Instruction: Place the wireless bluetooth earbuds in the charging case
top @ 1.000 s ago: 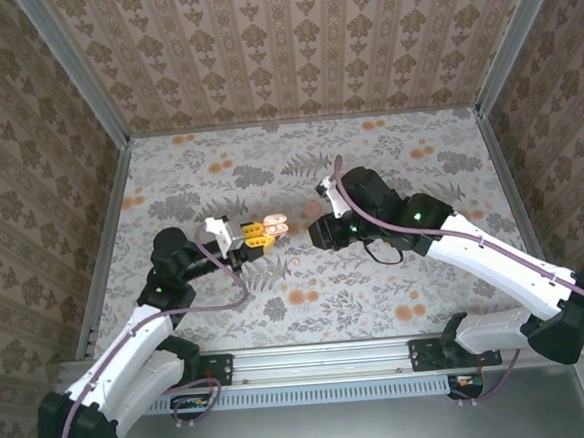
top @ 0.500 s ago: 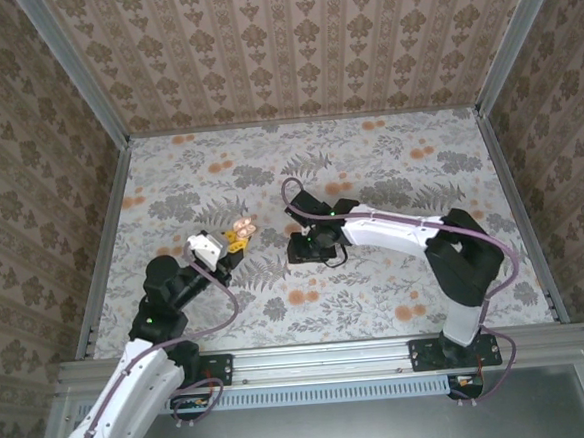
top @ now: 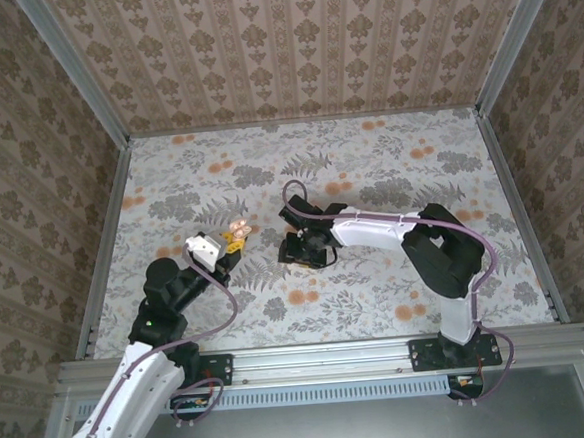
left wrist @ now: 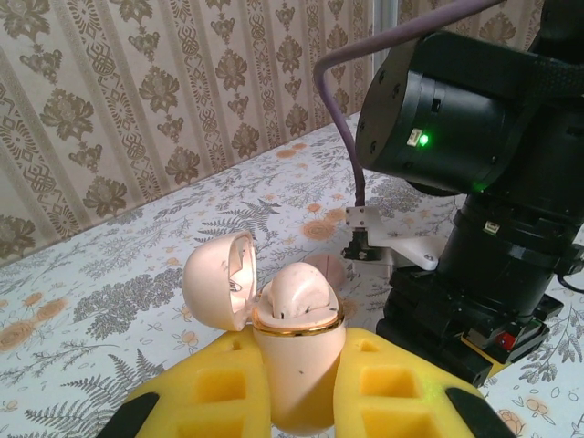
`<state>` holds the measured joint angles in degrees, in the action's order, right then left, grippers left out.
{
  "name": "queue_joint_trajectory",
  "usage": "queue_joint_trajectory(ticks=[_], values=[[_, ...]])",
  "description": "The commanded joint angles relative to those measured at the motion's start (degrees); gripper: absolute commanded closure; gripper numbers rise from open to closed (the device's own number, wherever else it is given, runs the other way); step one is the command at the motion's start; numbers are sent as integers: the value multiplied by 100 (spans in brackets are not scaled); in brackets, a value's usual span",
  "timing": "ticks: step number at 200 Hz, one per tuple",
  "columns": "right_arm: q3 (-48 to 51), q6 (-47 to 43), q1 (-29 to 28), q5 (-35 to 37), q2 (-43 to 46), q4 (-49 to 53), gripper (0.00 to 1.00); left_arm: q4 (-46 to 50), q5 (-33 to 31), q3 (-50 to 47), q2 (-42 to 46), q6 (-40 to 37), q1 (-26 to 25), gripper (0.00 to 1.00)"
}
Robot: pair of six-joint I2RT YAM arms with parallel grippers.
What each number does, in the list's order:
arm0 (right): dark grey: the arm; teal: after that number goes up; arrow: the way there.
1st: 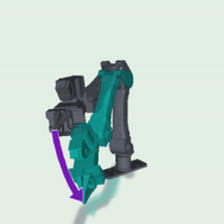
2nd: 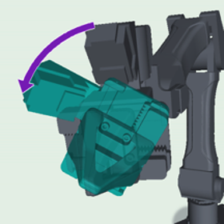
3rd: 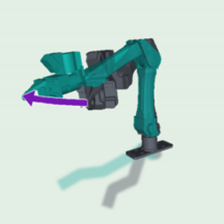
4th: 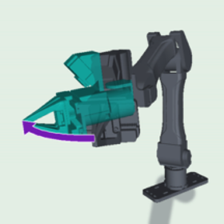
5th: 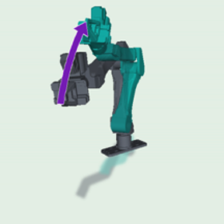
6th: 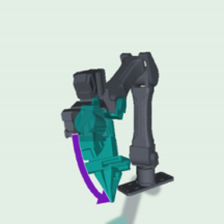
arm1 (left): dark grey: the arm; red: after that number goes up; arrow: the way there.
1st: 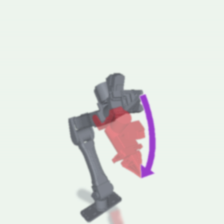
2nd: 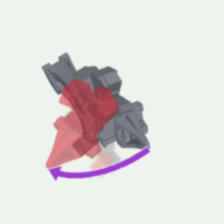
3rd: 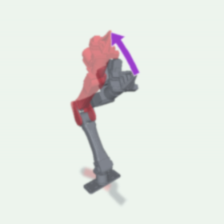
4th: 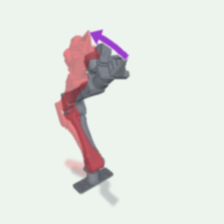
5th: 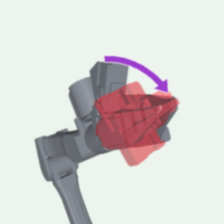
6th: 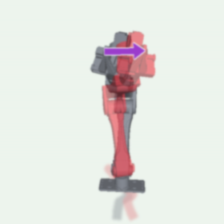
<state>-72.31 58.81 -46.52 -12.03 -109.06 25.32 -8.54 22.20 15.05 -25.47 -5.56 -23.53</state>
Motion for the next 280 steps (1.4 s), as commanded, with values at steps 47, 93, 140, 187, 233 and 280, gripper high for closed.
queue_joint_trajectory(ticks=[47, 93, 140, 187, 233, 280], values=[[-174, 183, -33, 122, -429, 82, 51, -25, 39, -30, 113, 95, 33, 100], [-531, -86, 16, 280, -675, 399, 55, 8, 91, -11, 107, 95, 36, 100], [-1066, -555, 29, 492, -900, 1053, 59, -166, 104, -122, 95, 95, 33, 100], [-1650, -1082, 47, 781, -1167, 1611, 63, 47, 171, -20, 165, 48, 37, 100], [-1948, -1363, 51, 1045, -1178, 1957, 60, 229, 170, -11, 374, 84, 24, 100], [-1370, -1218, 47, 913, -671, 1381, 60, 199, 170, -18, 356, 91, 15, 100]])
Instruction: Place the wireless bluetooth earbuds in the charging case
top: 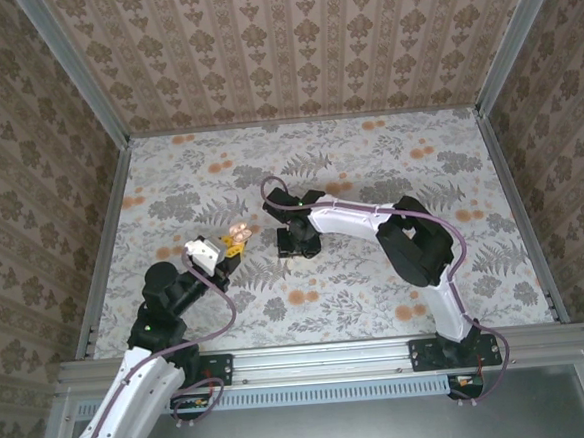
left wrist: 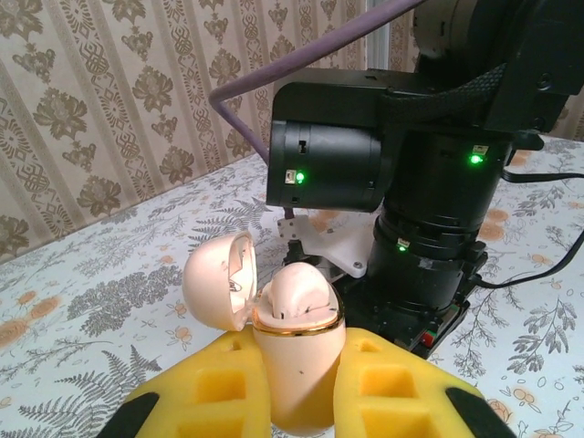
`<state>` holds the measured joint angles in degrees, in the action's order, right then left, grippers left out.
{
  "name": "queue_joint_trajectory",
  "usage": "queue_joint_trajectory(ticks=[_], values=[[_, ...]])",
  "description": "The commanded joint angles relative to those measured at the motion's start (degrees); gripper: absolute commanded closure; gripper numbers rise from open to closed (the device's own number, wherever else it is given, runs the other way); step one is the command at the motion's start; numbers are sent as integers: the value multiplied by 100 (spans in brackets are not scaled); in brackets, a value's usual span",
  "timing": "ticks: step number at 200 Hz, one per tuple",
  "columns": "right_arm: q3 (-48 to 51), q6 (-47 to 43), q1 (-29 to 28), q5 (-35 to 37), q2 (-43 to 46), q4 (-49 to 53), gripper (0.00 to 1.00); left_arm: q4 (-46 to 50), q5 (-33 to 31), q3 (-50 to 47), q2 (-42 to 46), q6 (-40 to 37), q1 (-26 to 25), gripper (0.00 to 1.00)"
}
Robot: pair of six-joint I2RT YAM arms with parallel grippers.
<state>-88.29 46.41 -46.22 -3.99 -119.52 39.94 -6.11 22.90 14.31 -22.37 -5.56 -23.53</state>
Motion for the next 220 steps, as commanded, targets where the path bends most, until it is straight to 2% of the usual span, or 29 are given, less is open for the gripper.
queue_joint_trajectory(ticks=[1, 49, 104, 158, 220], values=[[230, 23, 16, 109, 376, -78, 61, -50, 101, 56, 47, 90, 15, 100], [134, 66, 10, -47, 138, -45, 63, 3, 136, 81, 44, 100, 12, 100], [-21, 21, 3, -129, -95, -7, 75, 52, 136, 105, 57, 74, 2, 100], [92, -130, 10, -111, -41, -37, 80, 19, 150, 81, 55, 105, 3, 100], [270, -1111, 8, -94, 378, 23, 85, 110, 227, 108, 63, 148, -11, 100]])
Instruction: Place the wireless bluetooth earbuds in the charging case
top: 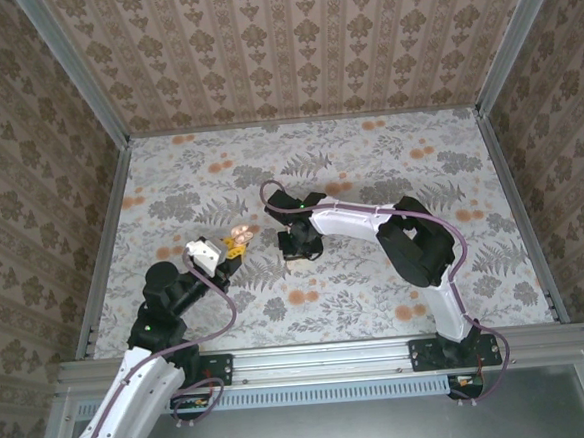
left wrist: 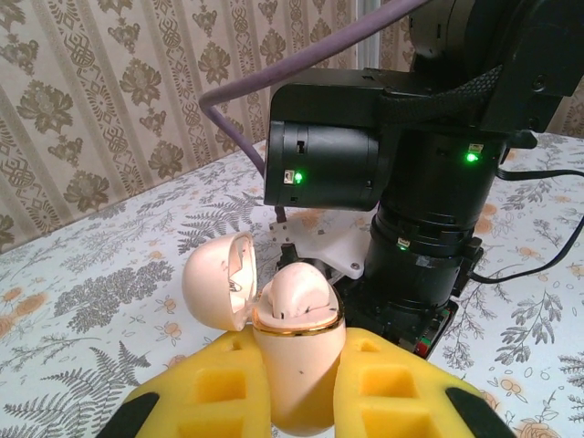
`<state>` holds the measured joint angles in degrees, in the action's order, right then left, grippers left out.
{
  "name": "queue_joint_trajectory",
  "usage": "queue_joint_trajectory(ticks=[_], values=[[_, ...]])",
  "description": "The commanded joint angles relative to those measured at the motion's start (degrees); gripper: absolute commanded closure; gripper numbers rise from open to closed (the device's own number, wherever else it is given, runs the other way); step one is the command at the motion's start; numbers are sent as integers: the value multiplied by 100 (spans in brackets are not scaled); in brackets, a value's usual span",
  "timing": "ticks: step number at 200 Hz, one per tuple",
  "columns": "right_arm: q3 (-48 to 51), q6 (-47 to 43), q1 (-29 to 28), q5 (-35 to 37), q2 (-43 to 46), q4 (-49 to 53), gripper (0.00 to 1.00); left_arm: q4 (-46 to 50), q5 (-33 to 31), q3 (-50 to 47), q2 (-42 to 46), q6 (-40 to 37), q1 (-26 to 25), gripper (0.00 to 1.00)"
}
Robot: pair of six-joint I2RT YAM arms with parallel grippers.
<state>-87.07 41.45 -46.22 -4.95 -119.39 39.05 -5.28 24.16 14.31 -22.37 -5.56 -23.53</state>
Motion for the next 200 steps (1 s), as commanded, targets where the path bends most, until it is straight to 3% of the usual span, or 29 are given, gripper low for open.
queue_joint_trajectory(ticks=[1, 67, 139, 200], values=[[160, -631, 8, -2, 378, 108, 85, 27, 103, 112, 60, 150, -11, 100], [1135, -1405, 25, -85, 1514, -801, 91, -438, 525, 70, -74, 246, -12, 100], [1889, -1761, -4, 336, 3194, -1715, 93, -996, 1008, 329, -699, 442, -20, 100], [2078, -2346, -603, 1126, 4534, -2571, 94, -1881, 1455, 511, -1213, 1095, -20, 100]])
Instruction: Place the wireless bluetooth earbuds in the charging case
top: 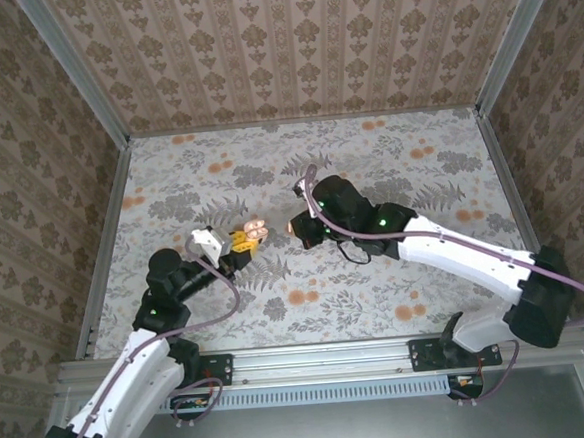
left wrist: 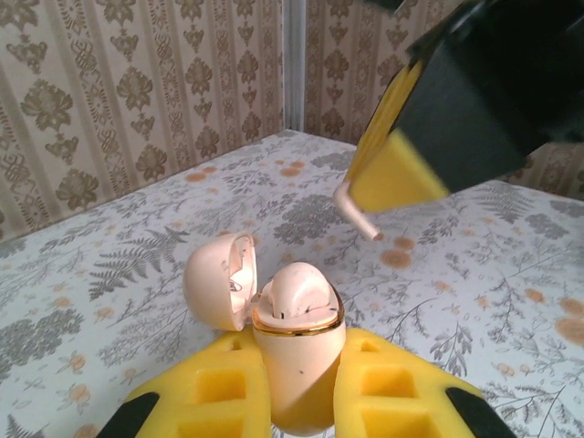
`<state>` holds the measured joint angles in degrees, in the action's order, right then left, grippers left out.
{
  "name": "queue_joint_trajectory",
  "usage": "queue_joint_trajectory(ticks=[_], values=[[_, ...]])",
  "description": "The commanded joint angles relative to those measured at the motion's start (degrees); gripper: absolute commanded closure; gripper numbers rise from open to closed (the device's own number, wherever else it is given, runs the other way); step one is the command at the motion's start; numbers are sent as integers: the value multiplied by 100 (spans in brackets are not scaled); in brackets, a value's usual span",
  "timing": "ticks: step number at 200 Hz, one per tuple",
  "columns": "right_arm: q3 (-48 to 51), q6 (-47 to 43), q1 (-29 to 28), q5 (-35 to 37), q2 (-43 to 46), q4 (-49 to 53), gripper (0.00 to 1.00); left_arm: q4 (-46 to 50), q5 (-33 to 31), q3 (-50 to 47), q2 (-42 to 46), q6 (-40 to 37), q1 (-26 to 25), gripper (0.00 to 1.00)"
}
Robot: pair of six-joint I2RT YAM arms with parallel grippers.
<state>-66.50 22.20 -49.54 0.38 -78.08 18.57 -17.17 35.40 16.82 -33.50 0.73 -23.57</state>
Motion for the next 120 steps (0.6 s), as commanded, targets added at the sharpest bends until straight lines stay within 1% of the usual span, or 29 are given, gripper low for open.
queue_joint_trajectory(ticks=[1, 38, 83, 104, 107, 115, 117, 120], values=[[22, -432, -282, 602, 414, -531, 94, -709, 334, 260, -107, 486, -16, 100], [-45, -905, -702, 1205, 550, -955, 95, -1399, 262, 225, -210, 1058, -52, 100], [-86, -1171, -889, 1270, 416, -1386, 94, -1442, 178, 260, -111, 1208, -212, 100], [-130, -1285, -968, 1380, 358, -1452, 94, -1430, 178, 265, -87, 1227, -210, 100], [-141, -1302, -970, 1393, 349, -1457, 94, -1434, 25, 269, -91, 1228, -211, 100], [-154, -1336, -985, 1424, 330, -1445, 94, -1430, -6, 278, -82, 1228, -218, 100], [-158, -1346, -987, 1428, 322, -1444, 94, -1423, -6, 274, -79, 1223, -337, 100], [-161, -1356, -995, 1437, 308, -1441, 94, -1426, -7, 281, -74, 1227, -374, 100]])
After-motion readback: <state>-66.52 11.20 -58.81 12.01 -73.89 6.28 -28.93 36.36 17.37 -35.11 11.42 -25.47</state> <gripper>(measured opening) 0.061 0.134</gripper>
